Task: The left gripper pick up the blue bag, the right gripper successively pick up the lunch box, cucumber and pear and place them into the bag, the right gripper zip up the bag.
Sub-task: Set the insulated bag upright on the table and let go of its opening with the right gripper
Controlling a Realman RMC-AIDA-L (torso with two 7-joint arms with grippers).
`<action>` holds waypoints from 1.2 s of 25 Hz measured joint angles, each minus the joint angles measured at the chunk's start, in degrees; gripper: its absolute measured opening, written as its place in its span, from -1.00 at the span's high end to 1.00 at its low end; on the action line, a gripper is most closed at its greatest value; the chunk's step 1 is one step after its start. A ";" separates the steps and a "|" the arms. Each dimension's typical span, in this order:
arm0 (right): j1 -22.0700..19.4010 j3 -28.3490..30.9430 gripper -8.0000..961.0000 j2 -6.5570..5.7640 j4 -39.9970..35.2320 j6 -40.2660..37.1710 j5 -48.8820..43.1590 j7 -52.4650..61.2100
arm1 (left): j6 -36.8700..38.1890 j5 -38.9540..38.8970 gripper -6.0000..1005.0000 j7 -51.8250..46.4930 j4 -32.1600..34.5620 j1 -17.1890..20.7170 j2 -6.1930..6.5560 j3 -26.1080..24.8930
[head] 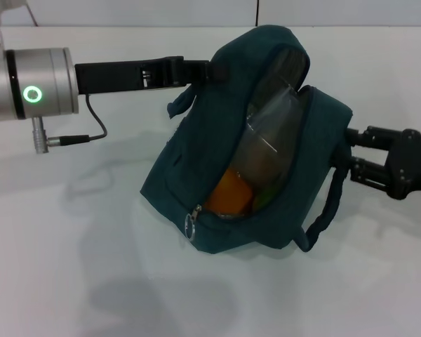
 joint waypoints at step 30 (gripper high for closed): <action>-1.37 20.55 0.84 -2.39 -2.79 -7.53 0.26 2.17 | -0.42 -11.53 0.83 3.70 -0.48 0.61 -0.07 13.06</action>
